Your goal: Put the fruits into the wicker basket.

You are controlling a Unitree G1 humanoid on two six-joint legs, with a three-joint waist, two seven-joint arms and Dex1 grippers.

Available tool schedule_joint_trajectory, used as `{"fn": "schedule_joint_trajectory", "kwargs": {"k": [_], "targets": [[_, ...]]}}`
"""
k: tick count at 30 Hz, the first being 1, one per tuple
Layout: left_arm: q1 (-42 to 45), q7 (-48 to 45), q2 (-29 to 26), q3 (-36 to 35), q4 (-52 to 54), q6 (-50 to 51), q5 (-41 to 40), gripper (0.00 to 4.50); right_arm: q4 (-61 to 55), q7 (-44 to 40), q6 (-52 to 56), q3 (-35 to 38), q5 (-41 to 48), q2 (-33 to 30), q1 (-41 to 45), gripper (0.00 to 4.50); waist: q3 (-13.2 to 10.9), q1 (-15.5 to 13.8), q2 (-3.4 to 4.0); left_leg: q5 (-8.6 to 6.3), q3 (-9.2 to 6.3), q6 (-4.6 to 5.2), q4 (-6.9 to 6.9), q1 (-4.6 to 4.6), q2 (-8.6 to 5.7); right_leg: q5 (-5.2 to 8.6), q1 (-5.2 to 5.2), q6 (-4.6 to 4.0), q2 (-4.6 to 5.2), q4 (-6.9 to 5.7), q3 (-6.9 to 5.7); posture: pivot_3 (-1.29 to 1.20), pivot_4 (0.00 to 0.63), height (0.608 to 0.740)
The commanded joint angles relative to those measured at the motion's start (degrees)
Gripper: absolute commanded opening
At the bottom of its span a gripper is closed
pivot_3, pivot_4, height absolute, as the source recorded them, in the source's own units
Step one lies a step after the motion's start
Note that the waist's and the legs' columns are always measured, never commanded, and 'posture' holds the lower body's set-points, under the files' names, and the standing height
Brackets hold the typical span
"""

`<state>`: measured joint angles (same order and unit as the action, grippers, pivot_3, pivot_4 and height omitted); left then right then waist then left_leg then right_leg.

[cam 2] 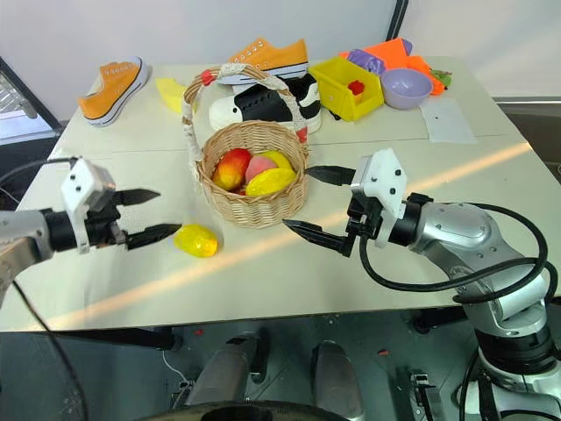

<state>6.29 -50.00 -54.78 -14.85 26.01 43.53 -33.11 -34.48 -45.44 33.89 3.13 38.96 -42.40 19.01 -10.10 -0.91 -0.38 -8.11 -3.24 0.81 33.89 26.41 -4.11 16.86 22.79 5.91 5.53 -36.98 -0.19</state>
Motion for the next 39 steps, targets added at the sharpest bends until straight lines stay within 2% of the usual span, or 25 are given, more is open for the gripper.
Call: {"fn": "schedule_joint_trajectory", "kwargs": {"k": [1,6,16,21,25,37,39], "targets": [[0.1,0.1,-0.6,2.8,2.9,-2.3,2.2,4.41,-0.2,-0.4,-1.0,0.0,0.0,0.6,1.6,4.5,0.0,0.1,0.0,-0.01,0.01,0.01,0.0,0.01,-0.01,0.0,-0.01,0.0,0.01,0.02,0.0,0.0,0.15,0.74],[3.0,-1.8,-1.1,10.4,-1.1,-7.6,8.3,4.41,-0.2,-0.3,-0.7,-0.2,0.0,1.0,2.1,4.5,0.0,0.3,0.01,-0.01,0.06,0.02,-0.11,0.02,0.0,0.0,0.13,0.0,0.0,0.0,0.04,0.0,0.15,0.74],[17.8,-16.4,-1.6,23.4,-19.2,-23.8,19.1,4.41,-0.7,0.5,-0.7,-1.0,-0.6,1.4,2.0,4.5,0.0,0.2,0.01,0.0,0.09,0.01,-0.19,0.1,-0.01,-0.01,0.31,0.01,-0.01,-0.02,0.04,0.0,0.15,0.74],[21.9,-22.1,-0.5,27.7,-24.3,-28.4,22.2,4.41,-1.4,1.5,-0.7,-1.1,-0.8,1.8,1.5,4.5,0.0,0.4,0.03,0.0,0.11,0.02,-0.19,0.08,-0.01,-0.01,0.31,0.02,-0.01,-0.04,0.07,0.0,0.15,0.74],[22.4,-25.5,-0.6,29.6,-25.7,-28.4,23.3,4.41,-1.8,2.2,-0.7,-1.2,-0.8,2.0,1.2,4.5,0.0,0.4,0.05,0.04,0.1,0.08,-0.18,0.07,0.0,-0.01,0.3,0.03,-0.02,-0.09,0.06,0.0,0.15,0.74],[20.7,-28.3,-2.1,27.9,-26.5,-27.8,23.5,4.41,-0.8,1.8,-1.7,-2.3,-2.5,2.7,2.0,4.5,0.0,0.2,0.06,0.08,0.09,0.16,-0.04,0.11,0.0,-0.02,0.31,0.03,-0.02,-0.15,0.05,0.0,0.15,0.74],[20.1,-28.8,-2.4,27.6,-25.9,-26.8,23.0,3.89,-0.4,1.6,-1.9,-2.4,-2.9,2.9,2.2,4.5,0.0,0.3,0.06,0.08,0.09,0.16,-0.04,0.11,0.0,-0.02,0.3,0.03,-0.02,-0.15,0.05,0.0,0.15,0.74]]}}
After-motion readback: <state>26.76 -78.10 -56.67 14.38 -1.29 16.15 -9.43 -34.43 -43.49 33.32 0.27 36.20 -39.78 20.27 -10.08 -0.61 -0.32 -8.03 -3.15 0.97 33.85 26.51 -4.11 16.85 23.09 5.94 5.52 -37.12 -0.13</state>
